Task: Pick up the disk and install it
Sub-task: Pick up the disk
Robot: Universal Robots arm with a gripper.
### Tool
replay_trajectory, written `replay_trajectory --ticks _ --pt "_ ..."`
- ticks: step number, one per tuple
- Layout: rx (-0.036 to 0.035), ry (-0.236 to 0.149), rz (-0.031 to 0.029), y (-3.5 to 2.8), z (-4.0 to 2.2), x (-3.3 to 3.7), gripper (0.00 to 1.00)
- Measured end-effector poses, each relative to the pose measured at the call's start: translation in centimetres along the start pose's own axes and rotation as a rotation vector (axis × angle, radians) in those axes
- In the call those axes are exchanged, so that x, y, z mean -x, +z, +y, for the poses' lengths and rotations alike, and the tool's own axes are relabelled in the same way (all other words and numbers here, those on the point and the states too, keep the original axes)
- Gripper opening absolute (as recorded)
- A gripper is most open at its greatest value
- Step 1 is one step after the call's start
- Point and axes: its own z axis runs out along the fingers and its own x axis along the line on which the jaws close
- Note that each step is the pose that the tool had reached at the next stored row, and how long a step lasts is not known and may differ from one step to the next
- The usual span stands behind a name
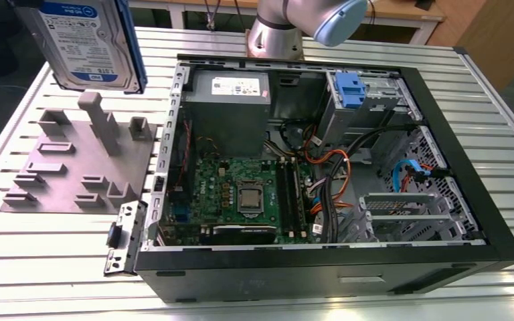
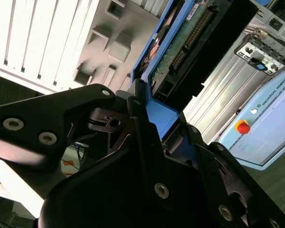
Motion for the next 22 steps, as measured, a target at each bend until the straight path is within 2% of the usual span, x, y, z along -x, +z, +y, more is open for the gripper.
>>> replay_trajectory --ticks 19,22 --pt "0.0000 0.000 0.0000 0.00 -0.38 0.02 0.36" --pt "0.0000 0.000 0.0000 0.00 -0.75 0.04 0.36"
